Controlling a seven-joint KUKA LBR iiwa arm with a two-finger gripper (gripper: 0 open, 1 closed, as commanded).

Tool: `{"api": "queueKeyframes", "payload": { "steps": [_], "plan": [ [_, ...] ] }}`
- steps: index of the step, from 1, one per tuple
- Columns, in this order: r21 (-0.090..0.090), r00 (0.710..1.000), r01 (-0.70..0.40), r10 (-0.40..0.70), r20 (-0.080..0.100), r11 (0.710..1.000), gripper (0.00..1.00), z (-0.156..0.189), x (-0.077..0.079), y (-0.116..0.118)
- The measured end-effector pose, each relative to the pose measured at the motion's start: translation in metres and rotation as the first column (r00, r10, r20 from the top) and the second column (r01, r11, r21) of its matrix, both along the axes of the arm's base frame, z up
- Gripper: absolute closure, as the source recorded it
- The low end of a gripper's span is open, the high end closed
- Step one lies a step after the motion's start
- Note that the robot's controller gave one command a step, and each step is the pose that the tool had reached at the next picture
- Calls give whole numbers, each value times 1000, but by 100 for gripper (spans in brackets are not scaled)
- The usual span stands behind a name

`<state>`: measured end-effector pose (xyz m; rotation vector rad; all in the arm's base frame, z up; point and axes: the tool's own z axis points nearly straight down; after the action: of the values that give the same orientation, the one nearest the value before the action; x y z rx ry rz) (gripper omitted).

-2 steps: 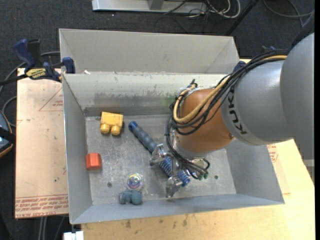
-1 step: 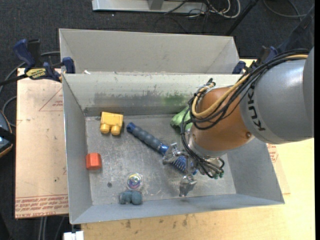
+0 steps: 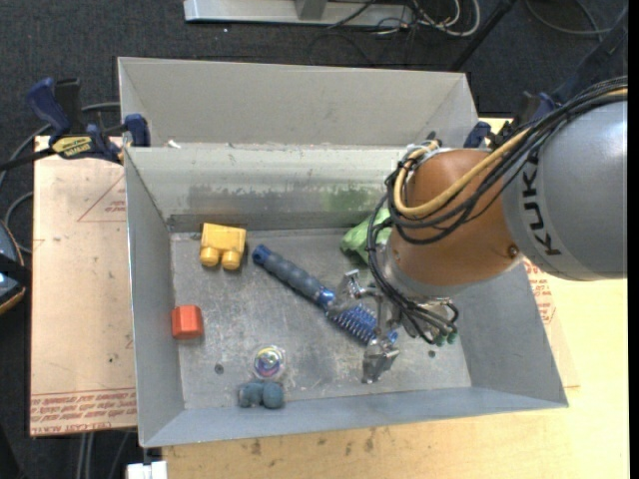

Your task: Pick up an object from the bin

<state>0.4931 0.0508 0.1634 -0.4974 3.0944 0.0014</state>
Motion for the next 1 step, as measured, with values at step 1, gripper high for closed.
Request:
{"api": "queueKeyframes", "payload": {
  "steps": [1],
  "plan": [
    [-2,1000,8,-8,-11,1000,0,-57,2,-55]
  ]
}}
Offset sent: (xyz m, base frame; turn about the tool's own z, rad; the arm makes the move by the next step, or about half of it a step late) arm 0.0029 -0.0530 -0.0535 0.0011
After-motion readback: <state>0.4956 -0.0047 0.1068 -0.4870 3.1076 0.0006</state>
